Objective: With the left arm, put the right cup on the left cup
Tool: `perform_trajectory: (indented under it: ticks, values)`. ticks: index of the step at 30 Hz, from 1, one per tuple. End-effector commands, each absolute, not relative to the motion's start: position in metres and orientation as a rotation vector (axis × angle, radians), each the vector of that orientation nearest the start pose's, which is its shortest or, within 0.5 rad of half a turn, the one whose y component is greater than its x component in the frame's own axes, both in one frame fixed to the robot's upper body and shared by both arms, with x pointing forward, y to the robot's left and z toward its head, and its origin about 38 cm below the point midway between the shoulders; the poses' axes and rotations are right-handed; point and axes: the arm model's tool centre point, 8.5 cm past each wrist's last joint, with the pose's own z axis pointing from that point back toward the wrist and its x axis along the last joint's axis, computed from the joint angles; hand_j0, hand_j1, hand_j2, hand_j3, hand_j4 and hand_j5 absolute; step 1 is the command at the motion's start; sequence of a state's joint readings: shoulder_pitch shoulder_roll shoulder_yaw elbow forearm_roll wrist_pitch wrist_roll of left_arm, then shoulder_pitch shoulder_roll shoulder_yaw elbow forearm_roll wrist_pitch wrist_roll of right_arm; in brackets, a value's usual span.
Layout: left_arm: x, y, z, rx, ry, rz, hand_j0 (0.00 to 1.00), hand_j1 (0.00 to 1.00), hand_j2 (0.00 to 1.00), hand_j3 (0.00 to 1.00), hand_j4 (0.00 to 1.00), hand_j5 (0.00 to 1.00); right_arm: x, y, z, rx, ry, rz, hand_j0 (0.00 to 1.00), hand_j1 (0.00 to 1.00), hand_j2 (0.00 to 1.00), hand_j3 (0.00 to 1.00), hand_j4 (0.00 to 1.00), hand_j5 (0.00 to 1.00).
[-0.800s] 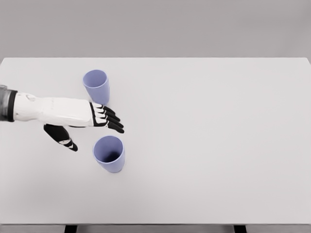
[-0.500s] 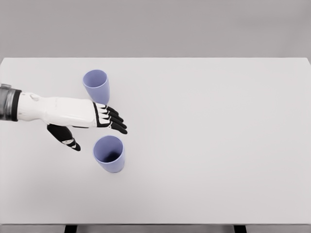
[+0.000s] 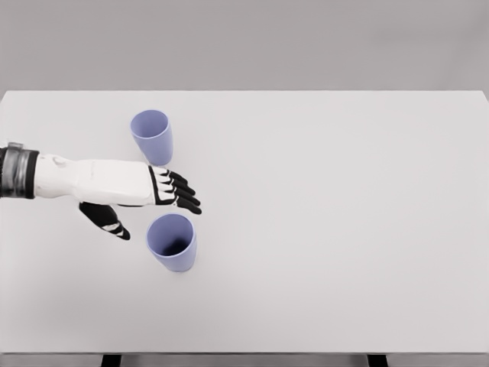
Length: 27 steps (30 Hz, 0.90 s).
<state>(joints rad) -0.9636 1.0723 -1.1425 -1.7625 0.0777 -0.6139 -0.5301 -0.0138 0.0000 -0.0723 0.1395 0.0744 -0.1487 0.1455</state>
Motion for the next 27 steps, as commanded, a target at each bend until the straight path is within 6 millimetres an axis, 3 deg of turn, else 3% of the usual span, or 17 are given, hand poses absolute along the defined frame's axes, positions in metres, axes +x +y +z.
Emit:
perform_trajectory:
  ticks: [1, 11, 27]
  values:
    - [0.369, 0.251, 0.270, 0.034, 2.028, 2.911, 1.00, 1.00, 1.00, 1.00, 1.00, 1.00, -0.024, -0.255, -0.258, 0.069, -0.023, 0.002, 1.00, 1.00, 1.00, 1.00, 1.00, 1.00]
    - [0.361, 0.260, 0.243, 0.059, 2.018, 2.969, 1.00, 1.00, 1.00, 1.00, 1.00, 1.00, -0.024, -0.255, -0.258, 0.069, -0.023, 0.004, 1.00, 1.00, 1.00, 1.00, 1.00, 1.00]
    - [0.359, 0.258, 0.239, 0.077, 2.034, 2.961, 1.00, 1.00, 1.00, 1.00, 1.00, 1.00, -0.024, -0.255, -0.258, 0.069, -0.023, 0.002, 1.00, 1.00, 1.00, 1.00, 1.00, 1.00]
